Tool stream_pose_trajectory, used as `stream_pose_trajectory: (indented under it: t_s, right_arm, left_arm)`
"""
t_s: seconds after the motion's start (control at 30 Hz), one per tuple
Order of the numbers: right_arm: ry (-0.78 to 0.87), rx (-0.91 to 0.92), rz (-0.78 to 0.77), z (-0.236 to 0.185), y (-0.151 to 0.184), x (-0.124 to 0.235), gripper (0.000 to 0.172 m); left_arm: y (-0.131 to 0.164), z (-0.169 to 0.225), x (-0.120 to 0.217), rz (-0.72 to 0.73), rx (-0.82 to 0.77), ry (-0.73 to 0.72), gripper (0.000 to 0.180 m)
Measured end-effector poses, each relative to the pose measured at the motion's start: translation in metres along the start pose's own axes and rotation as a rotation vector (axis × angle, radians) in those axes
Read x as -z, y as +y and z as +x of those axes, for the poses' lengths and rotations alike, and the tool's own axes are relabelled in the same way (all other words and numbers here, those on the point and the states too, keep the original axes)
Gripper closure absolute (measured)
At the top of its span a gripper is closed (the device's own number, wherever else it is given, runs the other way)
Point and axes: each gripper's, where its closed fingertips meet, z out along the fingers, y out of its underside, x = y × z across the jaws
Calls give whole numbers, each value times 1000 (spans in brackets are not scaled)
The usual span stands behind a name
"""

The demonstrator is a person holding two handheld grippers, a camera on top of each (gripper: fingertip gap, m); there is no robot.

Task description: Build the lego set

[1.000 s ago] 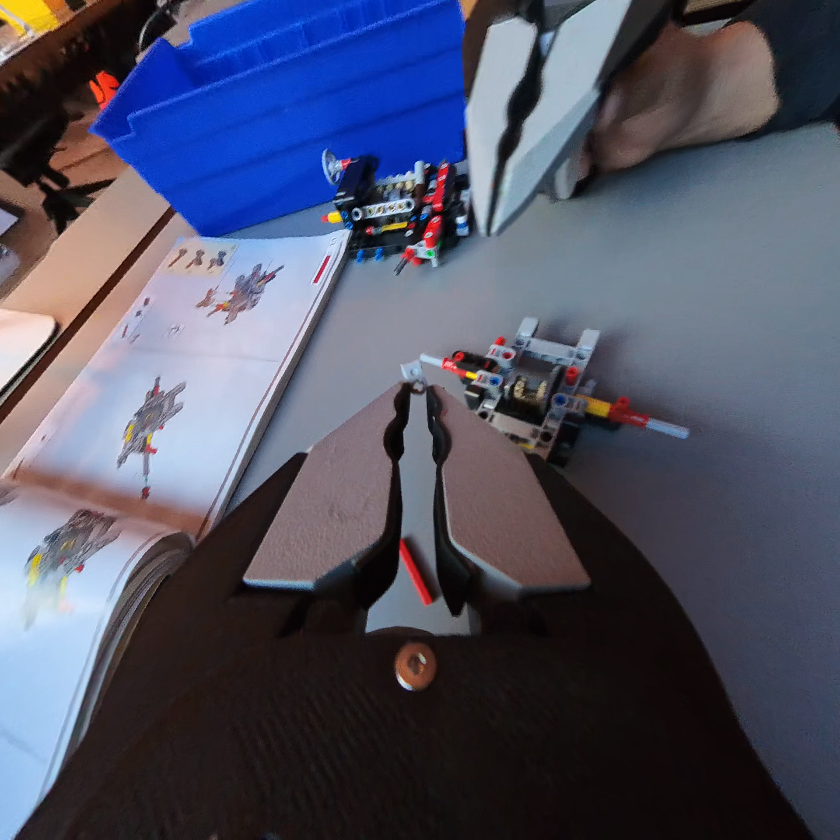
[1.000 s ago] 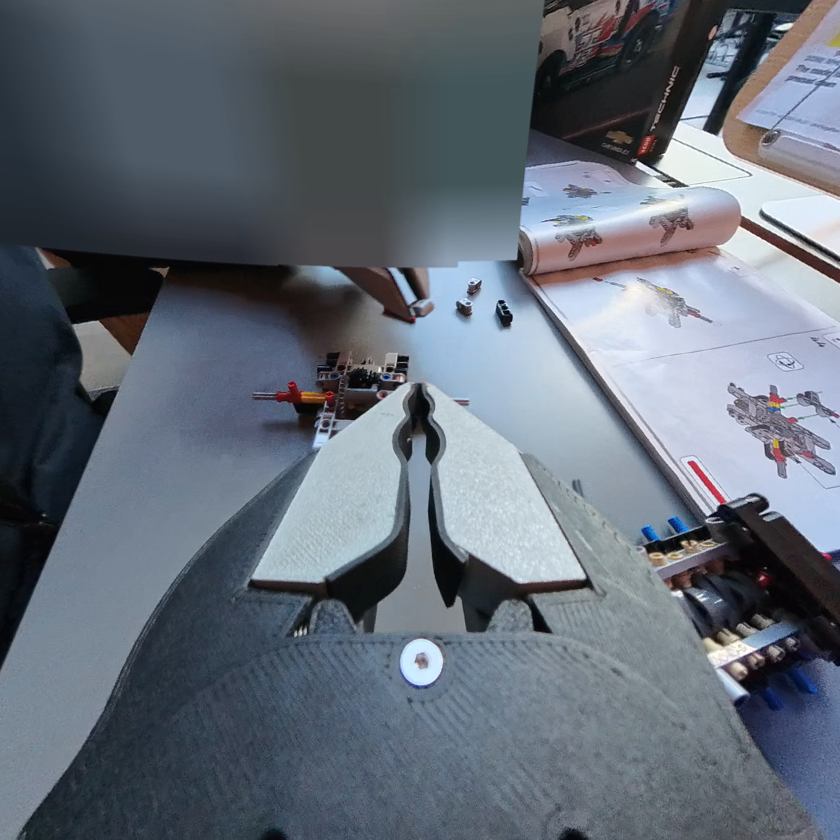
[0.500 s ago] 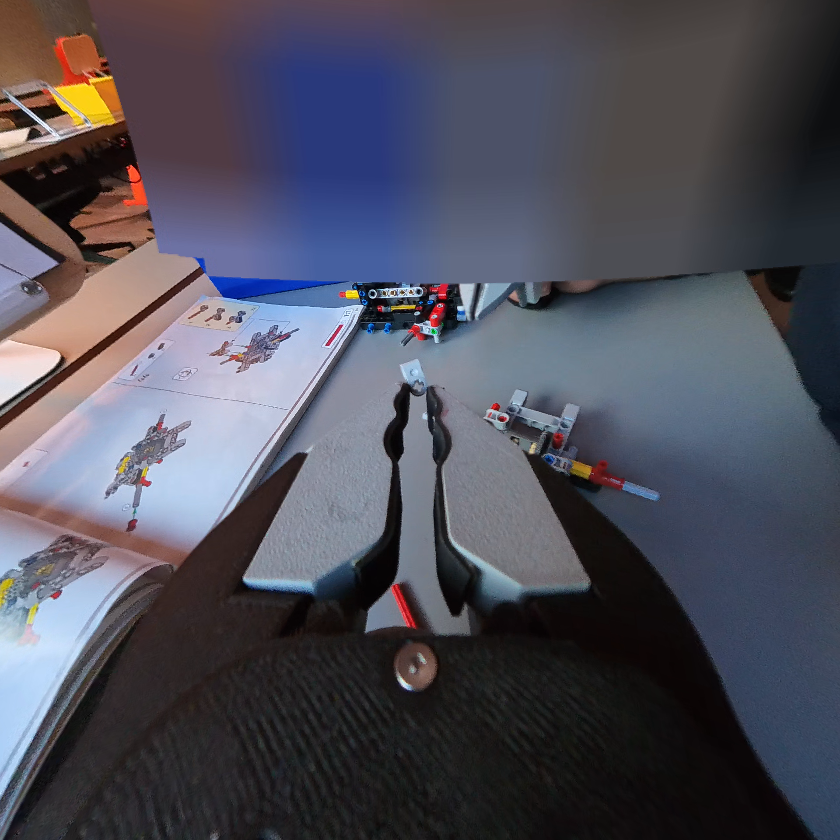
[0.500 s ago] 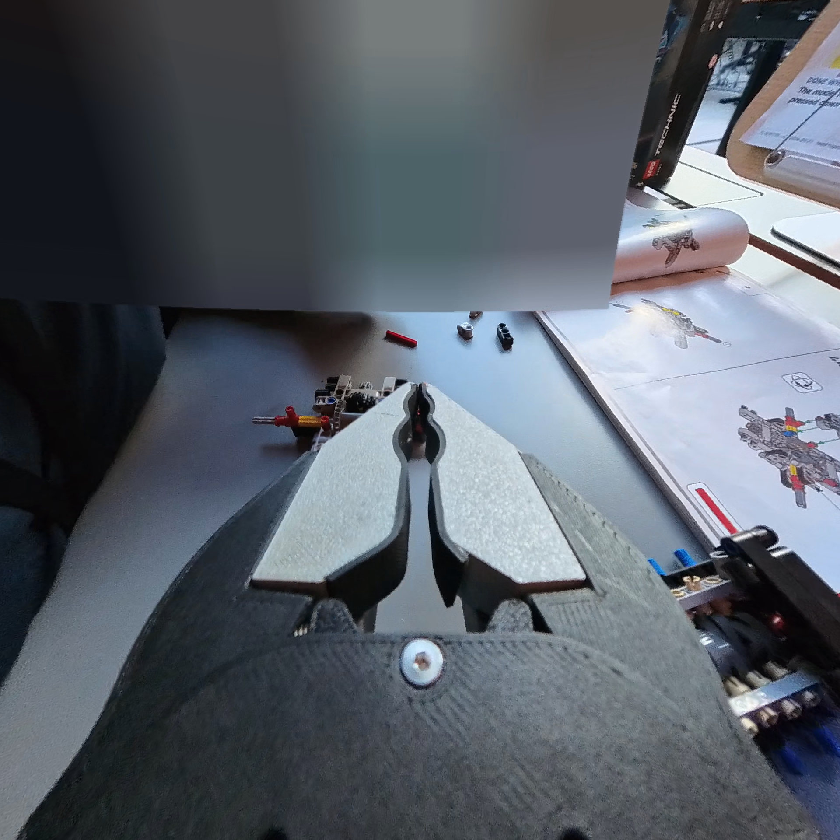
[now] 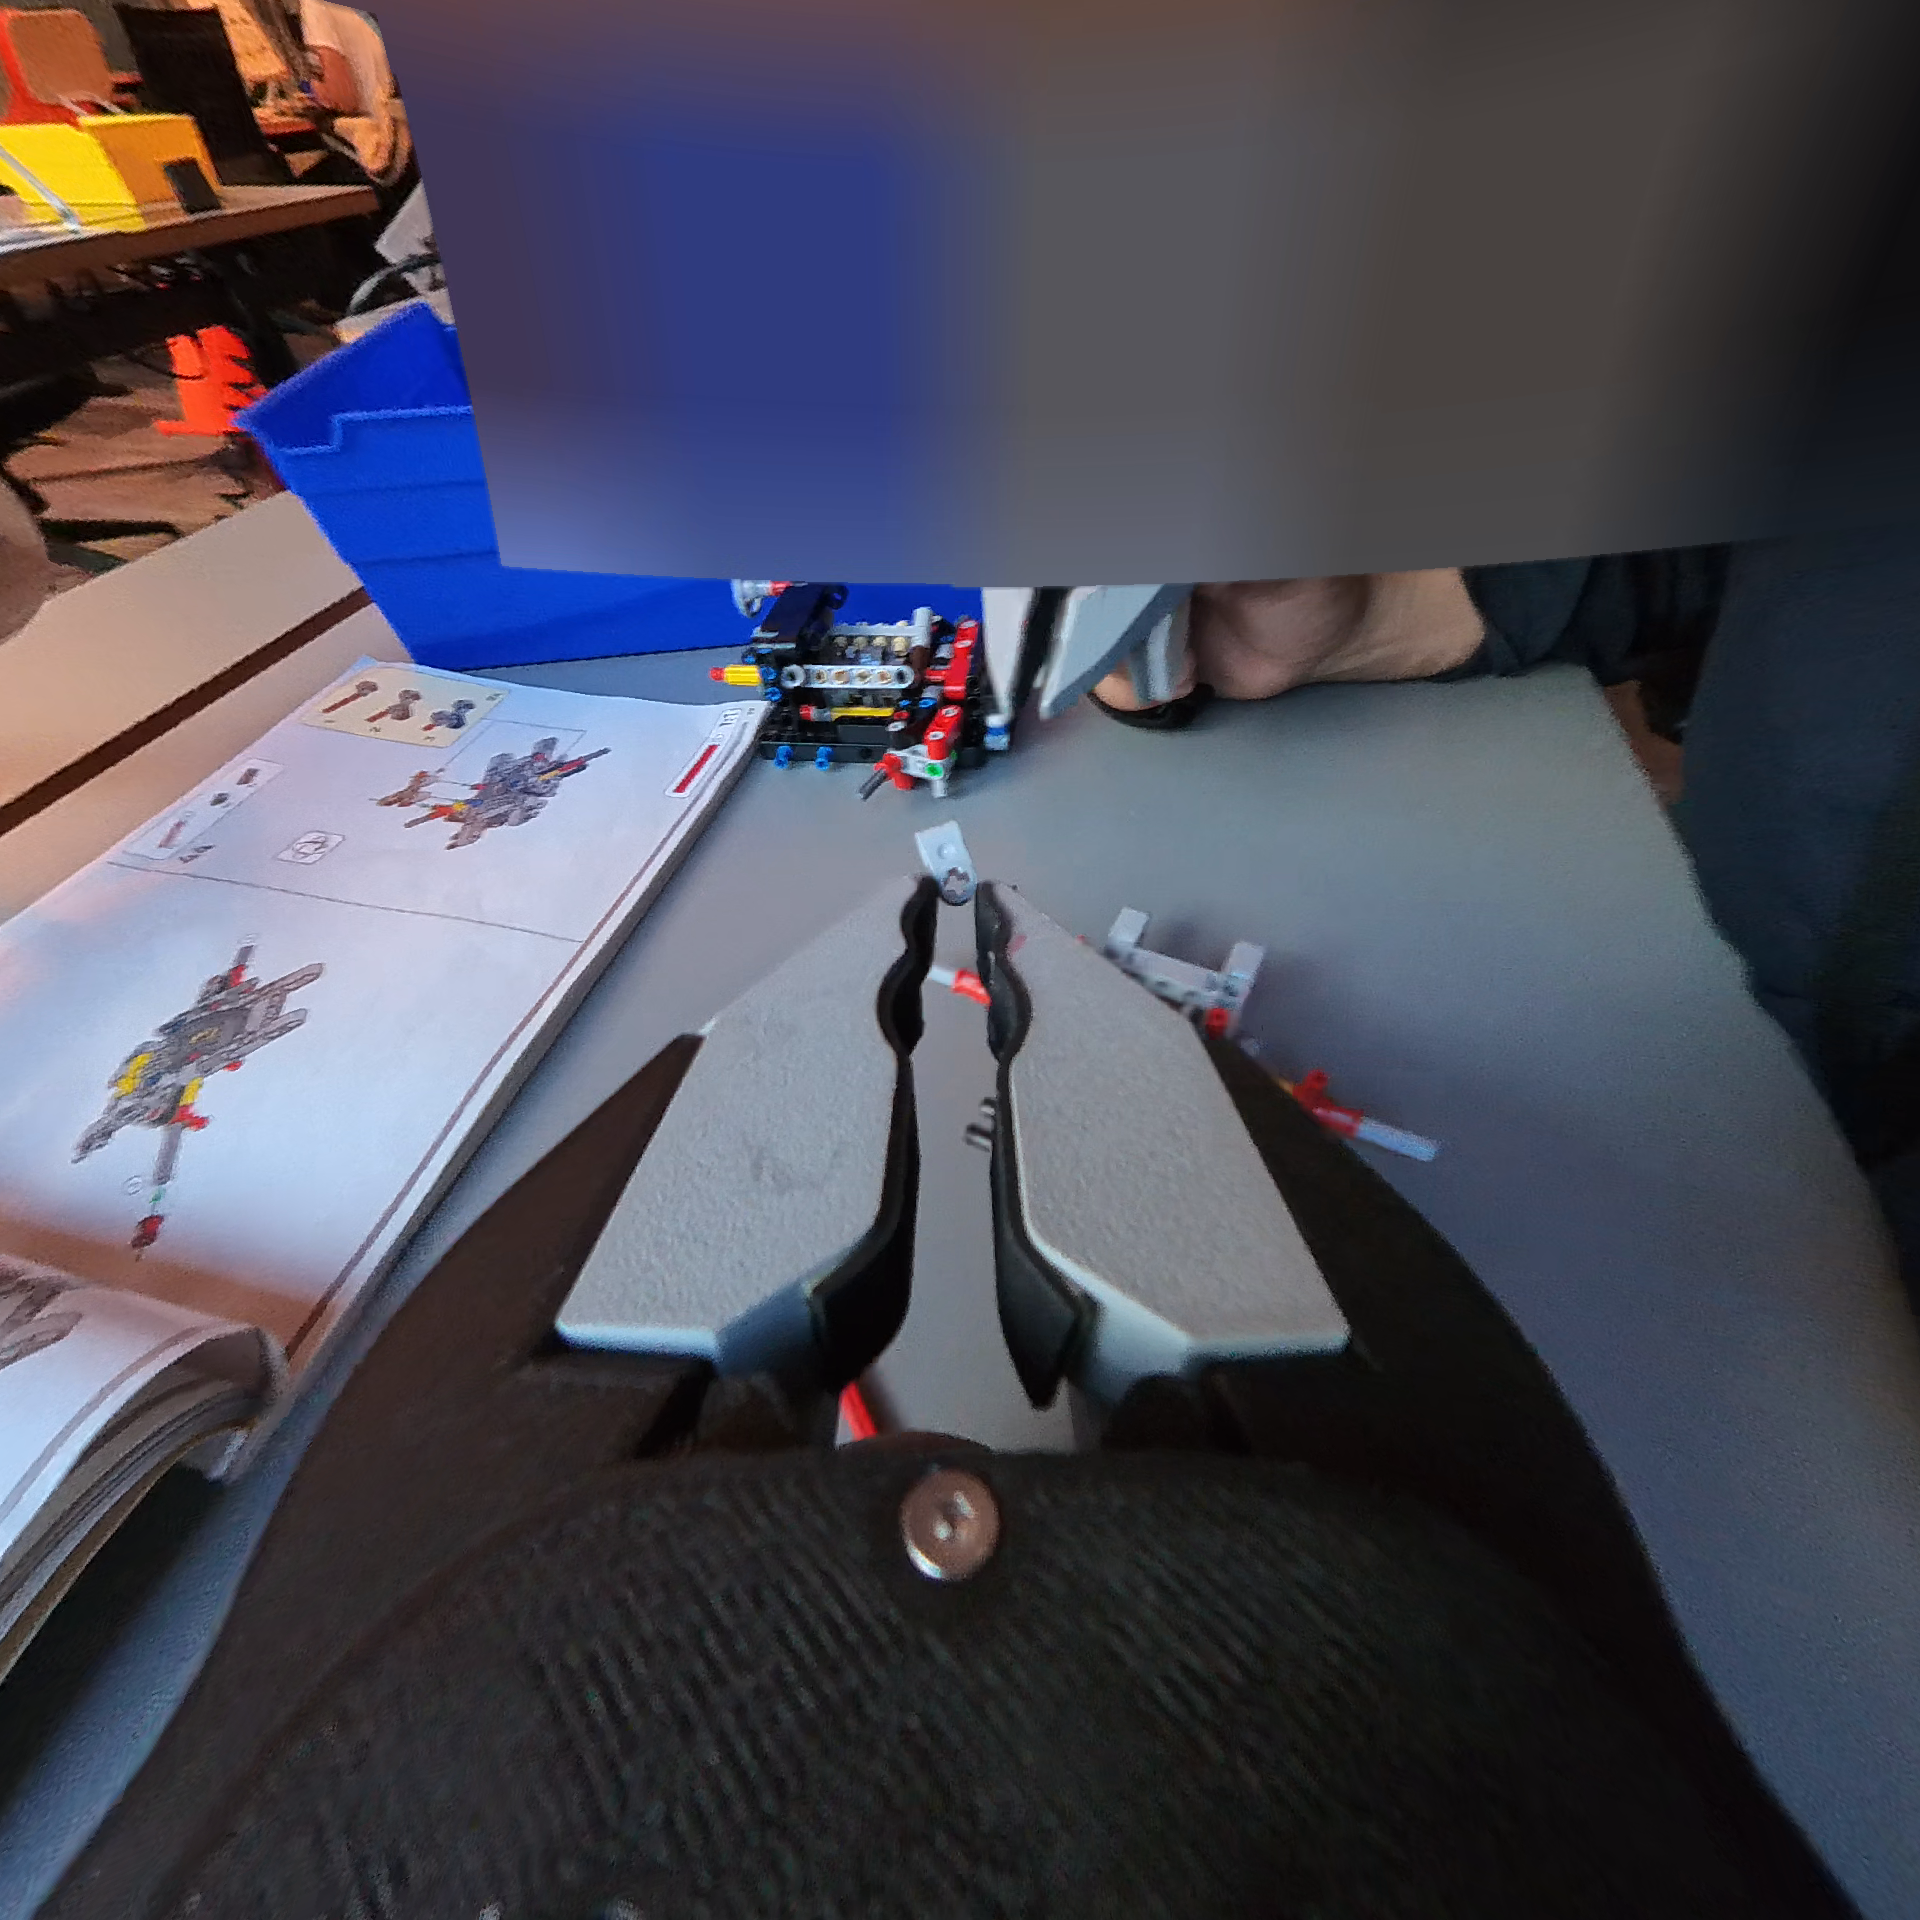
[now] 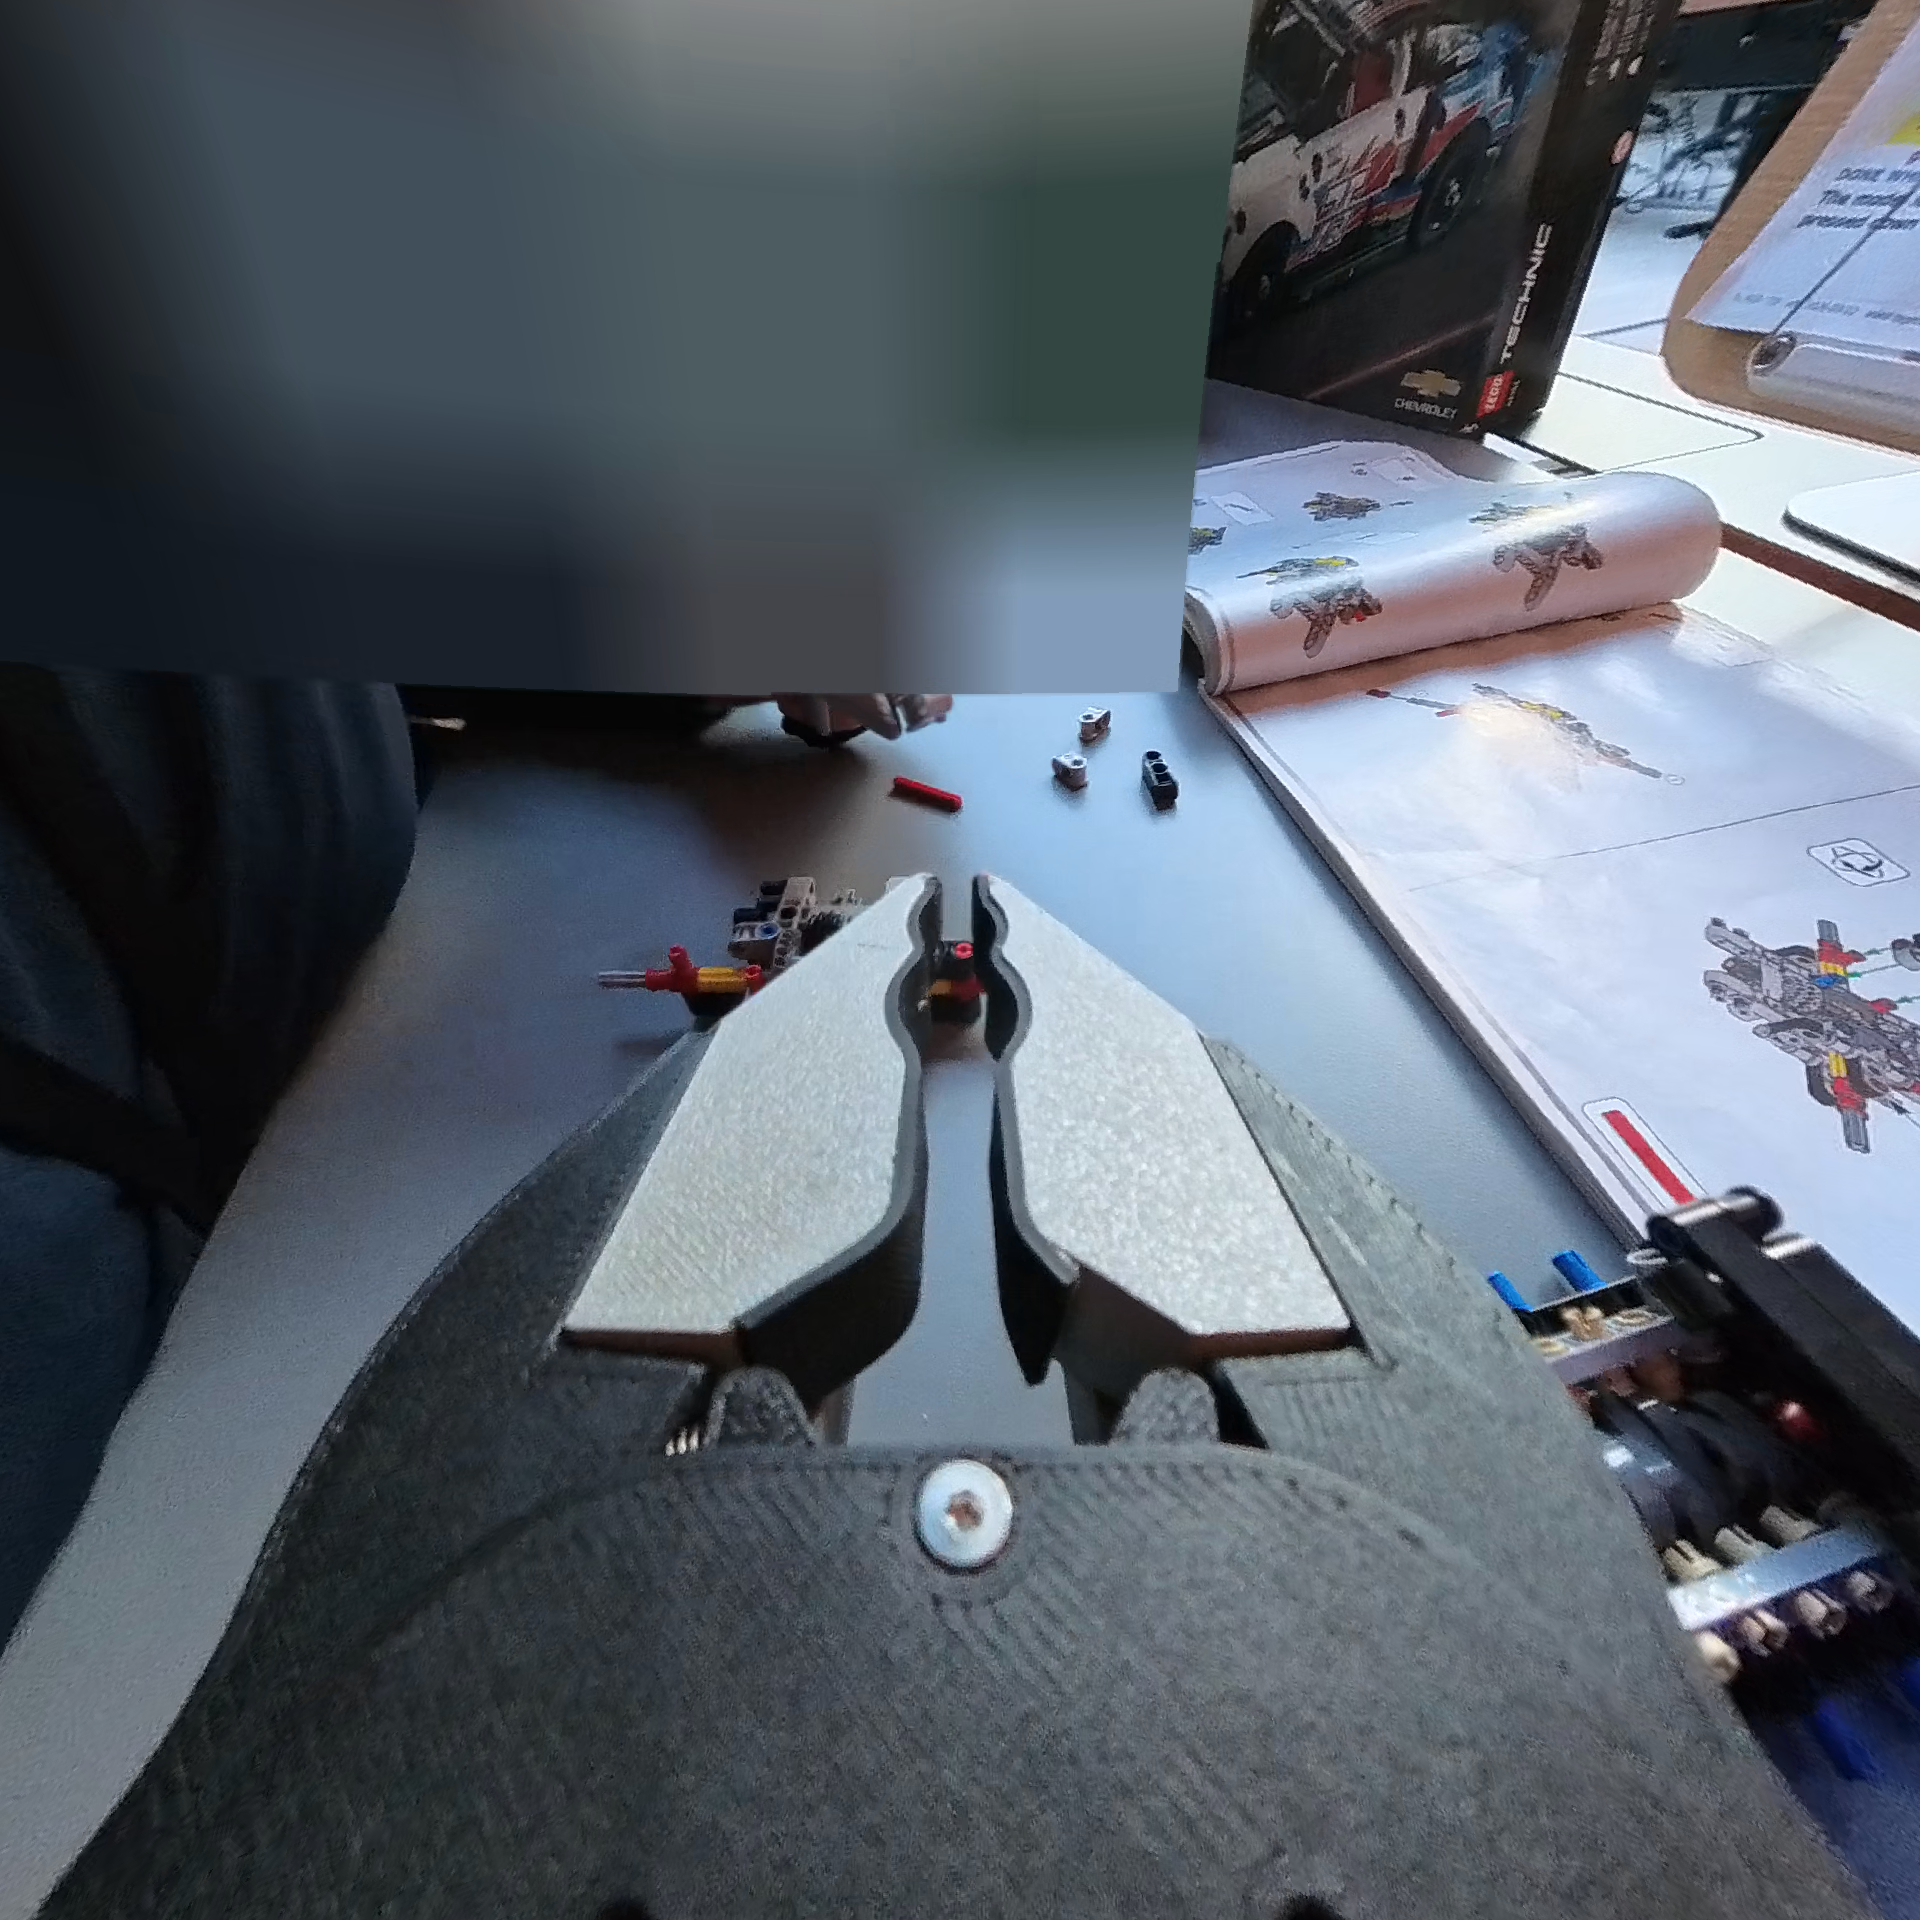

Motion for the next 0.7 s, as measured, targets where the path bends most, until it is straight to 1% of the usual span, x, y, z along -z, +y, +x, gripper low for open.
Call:
stream_pose_trajectory:
  t_s: [0.03, 0.1, 0.17, 0.23, 0.27, 0.33, 0.4, 0.47, 0.6, 0.7]
  right_arm:
    - [-3, 12, -9, -2, 1, -1, 169]
    - [-13, 50, -23, -7, 2, -4, 167]
    - [-23, 108, -44, -16, 3, -8, 164]
    - [1, 190, -88, -23, 7, -13, 163]
    - [27, 231, -112, -24, 9, -15, 162]
    - [91, 313, -151, -25, 10, -19, 157]
    - [193, 440, -179, -23, 7, -19, 154]
    - [299, 594, -208, -23, 2, -18, 152]
    - [446, 869, -282, -35, -5, -19, 151]
    - [498, 1012, -279, -54, -15, -21, 153]
  left_arm:
    - [-2, 5, -1, 2, 25, 36, 176]
    - [1, 14, -5, -48, 139, 114, 176]
    - [3, 10, -7, -75, 245, 90, 177]
    - [3, 11, -9, -91, 392, 114, 177]
    - [-1, 14, -9, -65, 473, 154, 177]
    - [-16, 22, -8, 28, 671, 286, 176]
    - [-27, 27, -6, 104, 848, 407, 176]
    - [-29, 37, -6, 104, 944, 507, 176]
    - [-31, 47, -5, 112, 1092, 606, 177]
    - [-27, 51, -3, 79, 1175, 621, 177]
